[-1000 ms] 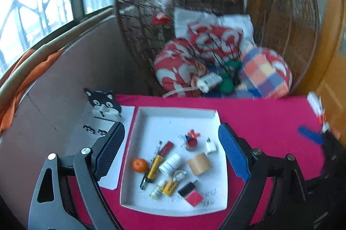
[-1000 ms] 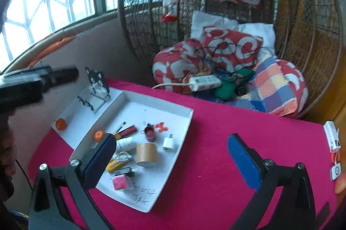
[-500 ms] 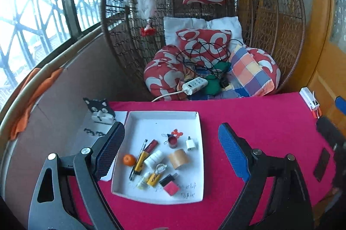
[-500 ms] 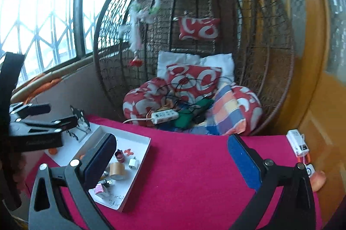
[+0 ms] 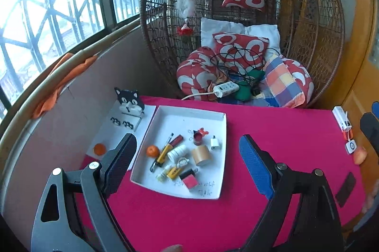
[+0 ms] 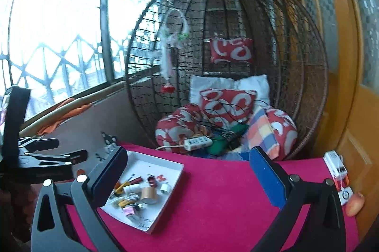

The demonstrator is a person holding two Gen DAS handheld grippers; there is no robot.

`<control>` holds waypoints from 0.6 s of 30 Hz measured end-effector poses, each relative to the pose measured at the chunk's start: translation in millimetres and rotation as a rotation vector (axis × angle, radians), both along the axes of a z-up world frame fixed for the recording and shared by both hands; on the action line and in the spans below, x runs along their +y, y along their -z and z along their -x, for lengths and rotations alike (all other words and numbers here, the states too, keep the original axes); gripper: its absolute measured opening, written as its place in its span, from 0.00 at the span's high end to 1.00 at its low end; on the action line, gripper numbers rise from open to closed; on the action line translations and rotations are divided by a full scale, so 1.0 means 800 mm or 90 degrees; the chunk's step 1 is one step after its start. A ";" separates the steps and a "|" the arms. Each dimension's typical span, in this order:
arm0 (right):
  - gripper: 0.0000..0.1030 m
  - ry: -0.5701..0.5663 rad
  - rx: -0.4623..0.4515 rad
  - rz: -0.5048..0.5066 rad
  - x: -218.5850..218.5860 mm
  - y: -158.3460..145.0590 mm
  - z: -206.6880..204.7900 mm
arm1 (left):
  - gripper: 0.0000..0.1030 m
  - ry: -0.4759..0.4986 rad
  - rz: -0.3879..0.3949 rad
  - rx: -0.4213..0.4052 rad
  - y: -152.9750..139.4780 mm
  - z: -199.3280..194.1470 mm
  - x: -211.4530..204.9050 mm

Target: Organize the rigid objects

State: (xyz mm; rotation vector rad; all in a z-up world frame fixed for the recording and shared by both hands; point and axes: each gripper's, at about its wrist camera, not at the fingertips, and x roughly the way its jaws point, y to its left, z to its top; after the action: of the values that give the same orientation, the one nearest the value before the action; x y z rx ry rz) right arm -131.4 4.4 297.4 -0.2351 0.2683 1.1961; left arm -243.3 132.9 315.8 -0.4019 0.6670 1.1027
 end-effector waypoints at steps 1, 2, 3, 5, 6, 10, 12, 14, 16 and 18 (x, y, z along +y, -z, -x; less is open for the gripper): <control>0.00 -0.012 0.006 -0.001 -0.001 0.001 0.001 | 0.13 -0.001 0.007 -0.005 0.001 0.001 -0.003; 0.00 -0.027 0.015 0.000 -0.001 0.002 0.002 | 0.13 -0.001 0.011 -0.009 0.002 0.001 -0.004; 0.00 -0.039 0.024 0.004 0.001 0.004 0.001 | 0.13 -0.002 0.016 -0.013 0.003 0.003 -0.006; 0.00 -0.050 0.037 0.009 0.000 0.007 0.000 | 0.13 -0.008 0.022 -0.017 0.005 0.004 -0.009; 0.00 -0.056 0.045 0.012 0.000 0.008 -0.001 | 0.13 -0.010 0.023 -0.019 0.005 0.005 -0.011; 0.00 -0.056 0.046 0.021 -0.001 0.012 -0.002 | 0.13 -0.022 0.033 -0.025 0.007 0.009 -0.016; 0.00 -0.061 0.048 0.024 -0.001 0.013 0.000 | 0.13 -0.026 0.036 -0.025 0.008 0.010 -0.018; 0.00 -0.068 0.048 0.025 -0.001 0.013 0.004 | 0.13 -0.028 0.037 -0.025 0.008 0.012 -0.019; 0.00 -0.072 0.045 0.026 -0.001 0.014 0.007 | 0.13 -0.030 0.038 -0.025 0.007 0.014 -0.020; 0.00 -0.077 0.043 0.029 -0.001 0.015 0.010 | 0.13 -0.031 0.040 -0.026 0.008 0.015 -0.022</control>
State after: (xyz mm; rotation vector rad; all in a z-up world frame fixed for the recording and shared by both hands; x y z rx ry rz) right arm -139.2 3.6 285.7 -0.2538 0.3450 1.3196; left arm -255.5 115.5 309.6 -0.4954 0.6607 1.1185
